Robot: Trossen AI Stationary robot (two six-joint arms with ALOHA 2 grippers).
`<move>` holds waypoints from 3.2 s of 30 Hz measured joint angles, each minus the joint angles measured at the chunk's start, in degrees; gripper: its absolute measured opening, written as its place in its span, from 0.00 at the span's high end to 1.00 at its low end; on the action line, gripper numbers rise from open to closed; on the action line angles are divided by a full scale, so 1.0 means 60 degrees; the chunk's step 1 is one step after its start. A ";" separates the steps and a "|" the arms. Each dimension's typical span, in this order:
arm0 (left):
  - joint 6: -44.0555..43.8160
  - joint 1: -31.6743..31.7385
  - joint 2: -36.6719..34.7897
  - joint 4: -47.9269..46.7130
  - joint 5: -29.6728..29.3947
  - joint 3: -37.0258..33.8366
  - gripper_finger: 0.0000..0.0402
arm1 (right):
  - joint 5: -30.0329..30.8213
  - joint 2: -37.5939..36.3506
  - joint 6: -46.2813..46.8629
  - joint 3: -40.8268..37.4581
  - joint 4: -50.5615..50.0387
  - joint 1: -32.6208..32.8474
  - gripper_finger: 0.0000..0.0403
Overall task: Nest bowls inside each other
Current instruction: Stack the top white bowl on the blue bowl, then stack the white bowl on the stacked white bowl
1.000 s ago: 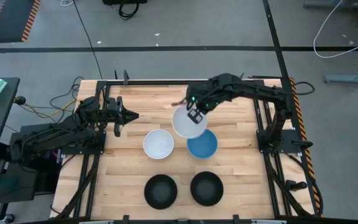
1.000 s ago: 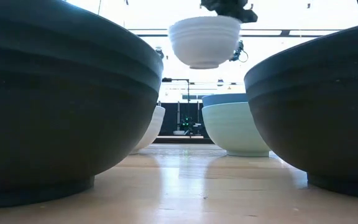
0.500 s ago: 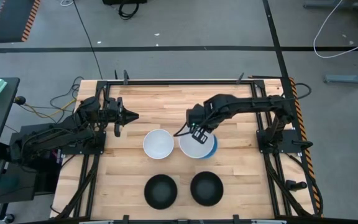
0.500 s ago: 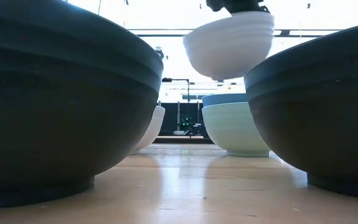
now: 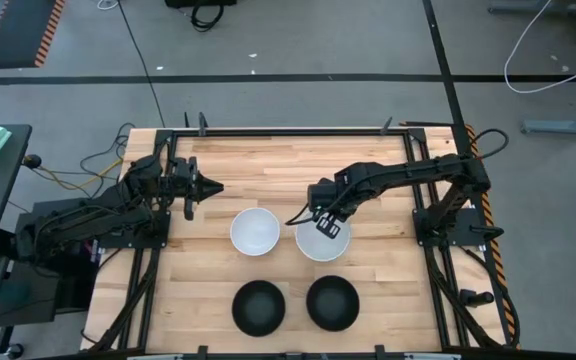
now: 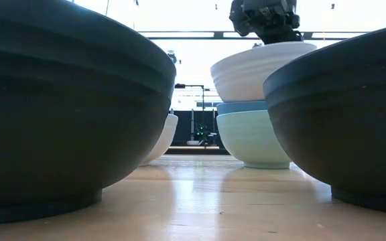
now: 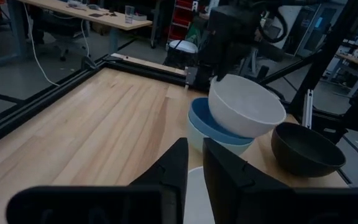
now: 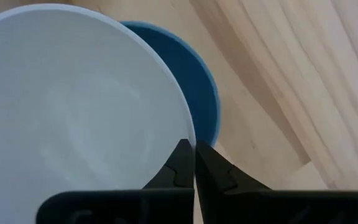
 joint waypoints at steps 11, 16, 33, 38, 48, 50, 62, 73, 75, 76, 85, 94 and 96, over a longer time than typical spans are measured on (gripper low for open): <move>0.0000 0.0000 0.0003 0.0000 0.0000 0.0000 0.87 | -0.0045 -0.0698 -0.0473 -0.2302 0.2122 -0.0700 0.99; 0.0001 0.0001 0.0000 0.0000 -0.0003 0.0000 0.87 | -0.0184 -0.0716 -0.0717 -0.2925 0.2766 -0.0929 0.99; 0.0007 0.0004 0.0000 0.0004 -0.0004 0.0000 0.87 | -0.0216 -0.0698 -0.0676 -0.3042 0.3194 -0.0952 0.86; 0.0007 0.0002 0.0004 0.0004 -0.0004 0.0000 0.86 | -0.0216 -0.0837 -0.0634 -0.3042 0.3181 -0.0941 0.83; -0.0936 0.0001 0.0221 0.0001 -0.0002 0.0000 0.87 | -0.0200 -0.1926 -0.0190 -0.3042 0.3176 -0.0785 0.77; -0.1229 0.0004 0.0463 -0.0101 0.0022 0.0000 0.86 | -0.0123 -0.2195 -0.0164 -0.3040 0.3176 -0.0769 0.76; -0.1909 -0.0393 0.2840 -0.1360 0.0995 0.0833 0.84 | 0.0593 -0.3102 -0.0030 -0.3031 0.3168 -0.0752 0.74; -0.1346 -0.2608 0.5207 -0.5914 -0.1041 0.3475 0.88 | 0.1593 -0.3095 -0.0208 -0.3031 0.2557 -0.0013 0.74; -0.1286 -0.2884 0.5629 -0.5971 -0.1259 0.3736 0.88 | 0.1982 -0.3165 -0.0211 -0.3031 0.2626 0.0314 0.74; -0.1282 -0.2989 0.5801 -0.5942 -0.1336 0.3824 0.88 | 0.2122 -0.3195 -0.0203 -0.3031 0.2621 0.0473 0.74; -0.1457 -0.3066 0.7757 -0.5984 -0.1544 0.4634 0.87 | 0.3127 -0.3208 0.0060 -0.3031 0.2629 0.1479 0.74; -0.1166 -0.2466 0.9170 -0.7092 -0.2477 0.6288 0.81 | 0.3340 -0.3206 0.0394 -0.3497 0.2716 0.1769 0.74; -0.1173 -0.2466 0.9388 -0.7299 -0.2474 0.6565 0.79 | 0.3339 -0.3204 0.0518 -0.3786 0.2698 0.1769 0.74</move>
